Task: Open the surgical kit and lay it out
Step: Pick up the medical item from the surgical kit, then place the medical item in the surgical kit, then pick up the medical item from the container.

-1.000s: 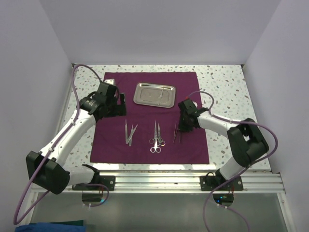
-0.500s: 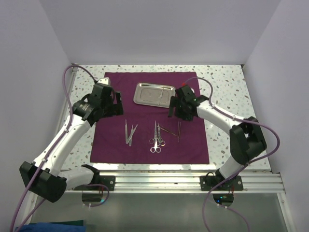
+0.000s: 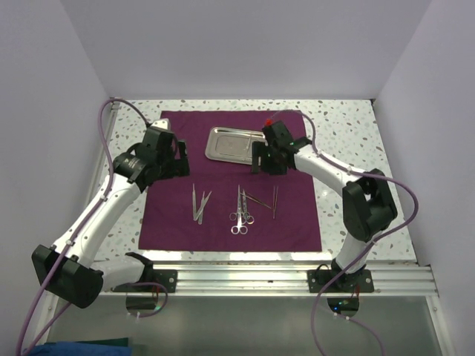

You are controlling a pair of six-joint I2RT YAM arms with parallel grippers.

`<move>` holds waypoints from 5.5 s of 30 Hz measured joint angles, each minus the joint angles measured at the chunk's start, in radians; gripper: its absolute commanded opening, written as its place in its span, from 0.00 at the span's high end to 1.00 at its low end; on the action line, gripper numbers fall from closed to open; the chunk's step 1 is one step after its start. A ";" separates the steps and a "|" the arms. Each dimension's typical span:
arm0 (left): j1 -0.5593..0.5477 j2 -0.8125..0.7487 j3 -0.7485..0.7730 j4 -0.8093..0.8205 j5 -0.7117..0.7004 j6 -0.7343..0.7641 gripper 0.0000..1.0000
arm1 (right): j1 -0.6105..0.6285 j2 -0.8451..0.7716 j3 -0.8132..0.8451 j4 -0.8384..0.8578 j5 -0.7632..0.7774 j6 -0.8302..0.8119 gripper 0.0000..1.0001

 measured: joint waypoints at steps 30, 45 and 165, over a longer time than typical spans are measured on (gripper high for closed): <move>0.005 0.048 -0.010 0.008 0.027 -0.004 0.01 | 0.091 -0.024 -0.190 0.054 -0.156 -0.292 0.45; 0.005 0.045 -0.011 0.008 0.027 -0.004 0.01 | 0.139 0.045 -0.202 0.071 -0.153 -0.352 0.44; 0.006 -0.130 -0.109 -0.027 -0.003 0.066 0.00 | -0.018 0.867 1.105 -0.121 0.229 -0.048 1.00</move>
